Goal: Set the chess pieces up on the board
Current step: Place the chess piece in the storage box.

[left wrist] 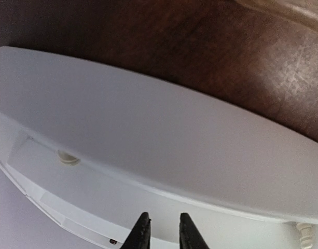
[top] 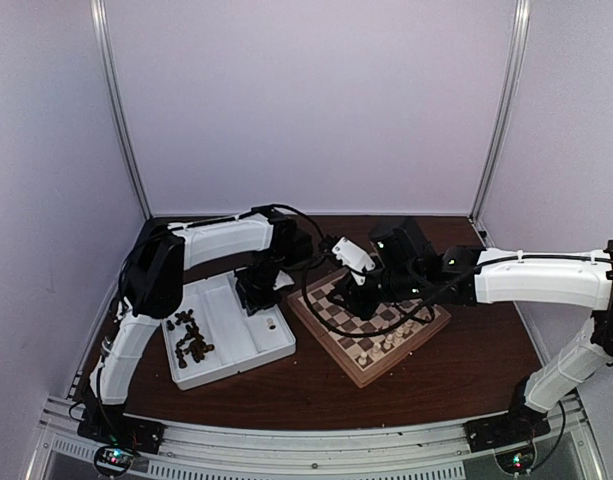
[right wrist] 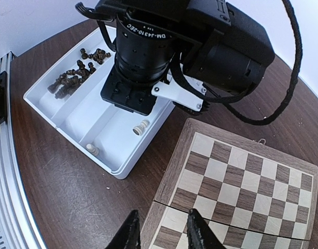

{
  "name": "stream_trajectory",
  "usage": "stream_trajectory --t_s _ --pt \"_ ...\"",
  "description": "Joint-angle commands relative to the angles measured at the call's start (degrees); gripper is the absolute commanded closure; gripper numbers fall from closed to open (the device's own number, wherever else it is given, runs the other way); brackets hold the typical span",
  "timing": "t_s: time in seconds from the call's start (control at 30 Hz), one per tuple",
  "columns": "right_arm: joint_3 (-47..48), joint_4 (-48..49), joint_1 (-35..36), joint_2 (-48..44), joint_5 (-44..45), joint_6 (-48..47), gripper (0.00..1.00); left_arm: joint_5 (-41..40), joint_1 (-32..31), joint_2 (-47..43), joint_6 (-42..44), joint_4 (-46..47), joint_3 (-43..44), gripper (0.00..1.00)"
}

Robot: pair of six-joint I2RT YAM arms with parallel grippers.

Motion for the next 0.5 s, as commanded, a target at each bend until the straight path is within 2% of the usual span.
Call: stream_trajectory --t_s 0.0,0.2,0.27,0.37,0.4,0.47 --pt "-0.37 0.67 0.17 -1.37 1.36 -0.22 0.69 0.26 0.07 -1.10 -0.65 -0.64 2.70 0.76" --pt "1.01 -0.44 0.21 -0.47 1.18 0.37 0.68 2.09 0.11 -9.16 -1.15 7.42 -2.99 0.68" --pt "1.38 -0.48 0.21 -0.39 1.54 1.11 0.66 2.33 0.14 -13.44 -1.77 13.02 -8.78 0.66" --pt "0.07 2.29 0.13 -1.79 6.64 6.59 0.65 1.37 0.65 -21.06 -3.72 21.49 -17.72 0.66" --pt "-0.93 3.43 0.05 -2.66 9.07 8.42 0.61 0.93 0.81 -23.88 -4.57 24.53 -20.88 0.68" --pt "-2.65 5.19 -0.19 -4.39 10.70 11.44 0.46 -0.30 1.06 -29.96 -6.96 31.26 -27.33 0.72"
